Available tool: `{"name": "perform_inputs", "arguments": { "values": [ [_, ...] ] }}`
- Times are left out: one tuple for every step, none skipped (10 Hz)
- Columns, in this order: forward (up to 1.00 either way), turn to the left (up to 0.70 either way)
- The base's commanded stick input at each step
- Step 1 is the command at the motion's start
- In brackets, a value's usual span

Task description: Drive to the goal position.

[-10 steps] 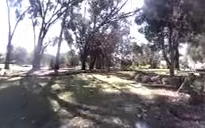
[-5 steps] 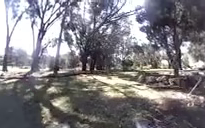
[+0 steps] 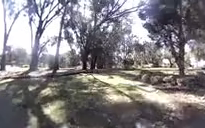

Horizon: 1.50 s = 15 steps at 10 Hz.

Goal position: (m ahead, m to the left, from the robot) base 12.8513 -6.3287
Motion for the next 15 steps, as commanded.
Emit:
{"name": "perform_inputs", "arguments": {
  "values": [
    [0.7, 0.0],
    [0.7, 0.0],
    [0.7, 0.0],
    [0.7, 0.0],
    [0.7, 0.0],
    [0.7, -0.09],
    [0.7, -0.24],
    [0.7, -0.14],
    [0.7, 0.0],
    [0.7, 0.0],
    [0.7, 0.0],
    [0.7, 0.0],
    [0.7, 0.0],
    [0.7, 0.0],
    [0.7, 0.0]
  ]
}}
